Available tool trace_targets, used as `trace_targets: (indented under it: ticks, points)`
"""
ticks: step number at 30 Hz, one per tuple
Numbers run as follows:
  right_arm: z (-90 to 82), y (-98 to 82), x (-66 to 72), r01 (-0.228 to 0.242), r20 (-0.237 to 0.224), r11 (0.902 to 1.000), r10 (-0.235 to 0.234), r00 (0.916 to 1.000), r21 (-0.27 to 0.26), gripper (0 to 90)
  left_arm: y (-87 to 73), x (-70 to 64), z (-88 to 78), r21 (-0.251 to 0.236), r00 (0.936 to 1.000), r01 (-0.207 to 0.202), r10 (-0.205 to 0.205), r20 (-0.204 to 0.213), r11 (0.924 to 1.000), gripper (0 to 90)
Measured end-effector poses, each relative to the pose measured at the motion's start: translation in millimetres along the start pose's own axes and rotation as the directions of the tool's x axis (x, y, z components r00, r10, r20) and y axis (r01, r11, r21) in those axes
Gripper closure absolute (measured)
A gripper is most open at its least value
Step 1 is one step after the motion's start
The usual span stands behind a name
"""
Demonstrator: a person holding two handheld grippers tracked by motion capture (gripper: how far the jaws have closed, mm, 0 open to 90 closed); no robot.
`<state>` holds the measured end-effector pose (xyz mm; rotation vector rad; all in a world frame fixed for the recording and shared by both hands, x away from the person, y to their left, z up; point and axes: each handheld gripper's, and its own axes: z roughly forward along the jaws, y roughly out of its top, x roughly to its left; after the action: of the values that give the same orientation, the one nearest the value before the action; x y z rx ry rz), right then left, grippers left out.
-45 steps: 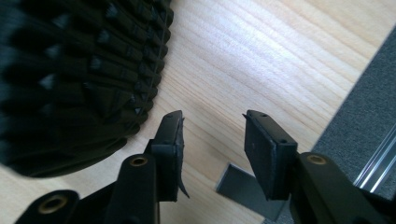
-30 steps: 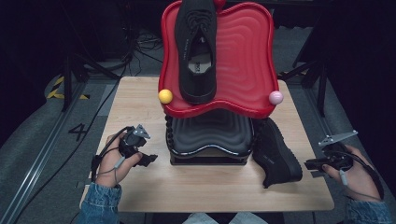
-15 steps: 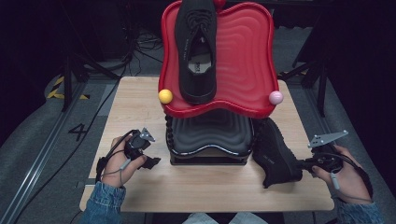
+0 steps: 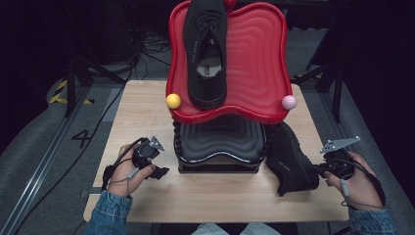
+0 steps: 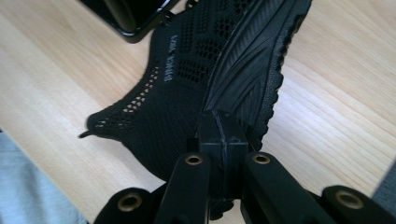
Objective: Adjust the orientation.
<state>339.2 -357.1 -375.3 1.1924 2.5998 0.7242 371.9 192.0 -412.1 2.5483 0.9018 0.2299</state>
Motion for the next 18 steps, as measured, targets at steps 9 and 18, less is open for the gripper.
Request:
trace_targets:
  ticks: [9, 18]
  points:
    - [-7.2, -11.6, -22.5, -0.017, 0.253, 0.9982, 0.002, 0.9675, 0.057, 90.0, 1.2, -3.1, 1.3, 0.016, 1.0000, -0.008, 0.008, 0.006, 0.9998, 25.2]
    - [-22.7, -20.6, -40.3, -0.044, 0.308, 0.9990, 0.045, 0.9504, -0.011, 82.7, 1.9, -3.7, 3.3, 0.021, 0.9999, -0.006, 0.006, 0.014, 0.9998, 25.1]
